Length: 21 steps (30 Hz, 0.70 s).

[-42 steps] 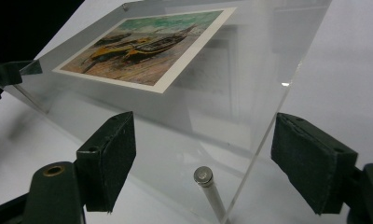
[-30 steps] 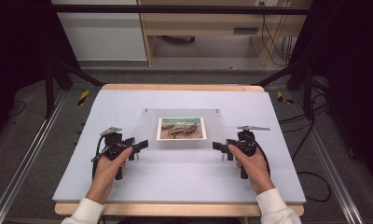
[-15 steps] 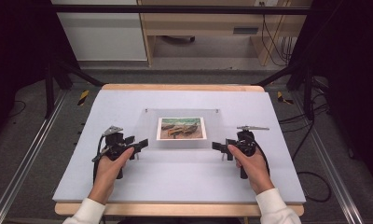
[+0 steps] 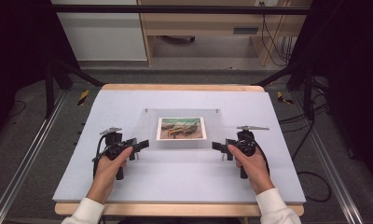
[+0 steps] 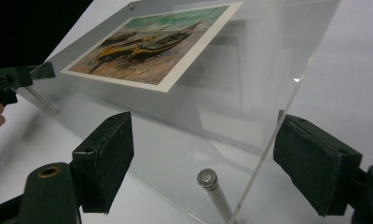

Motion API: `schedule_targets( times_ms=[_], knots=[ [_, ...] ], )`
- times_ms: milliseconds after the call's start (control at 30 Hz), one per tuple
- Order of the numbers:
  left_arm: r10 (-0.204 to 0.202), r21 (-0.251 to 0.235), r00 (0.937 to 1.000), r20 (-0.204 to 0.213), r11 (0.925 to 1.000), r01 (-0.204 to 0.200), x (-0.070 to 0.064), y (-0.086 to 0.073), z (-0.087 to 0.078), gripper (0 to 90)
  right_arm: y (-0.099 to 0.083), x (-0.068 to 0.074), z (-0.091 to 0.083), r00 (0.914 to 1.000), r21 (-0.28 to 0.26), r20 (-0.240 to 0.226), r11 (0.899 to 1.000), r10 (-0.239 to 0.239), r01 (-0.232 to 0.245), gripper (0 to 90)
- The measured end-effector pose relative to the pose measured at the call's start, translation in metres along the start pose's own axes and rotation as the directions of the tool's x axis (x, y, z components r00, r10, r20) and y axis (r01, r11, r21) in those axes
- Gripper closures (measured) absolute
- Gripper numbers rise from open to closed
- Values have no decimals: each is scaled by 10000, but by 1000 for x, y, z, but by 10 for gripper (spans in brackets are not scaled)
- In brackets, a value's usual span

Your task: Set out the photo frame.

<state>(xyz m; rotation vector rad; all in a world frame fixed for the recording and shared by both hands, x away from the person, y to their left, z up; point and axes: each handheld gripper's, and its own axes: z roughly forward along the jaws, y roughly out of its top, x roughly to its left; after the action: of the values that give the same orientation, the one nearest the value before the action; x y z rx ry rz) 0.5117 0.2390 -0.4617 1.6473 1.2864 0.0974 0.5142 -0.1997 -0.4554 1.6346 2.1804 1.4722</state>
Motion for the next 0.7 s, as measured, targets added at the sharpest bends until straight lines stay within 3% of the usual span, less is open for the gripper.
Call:
schedule_targets(
  times_ms=[67,233,700],
  knots=[
    [113,-173,9994,-336,9998,-119,-1,0,0,254,0,0,0,10000,-6,-2,10000,-35,35,208],
    [43,-87,10000,-12,10000,-43,2,0,0,262,0,0,0,10000,0,8,10000,-4,4,210],
    [75,2,9999,93,10000,-75,3,1,-3,283,1,-1,-1,9999,79,-14,9998,-172,172,229]
  ],
)
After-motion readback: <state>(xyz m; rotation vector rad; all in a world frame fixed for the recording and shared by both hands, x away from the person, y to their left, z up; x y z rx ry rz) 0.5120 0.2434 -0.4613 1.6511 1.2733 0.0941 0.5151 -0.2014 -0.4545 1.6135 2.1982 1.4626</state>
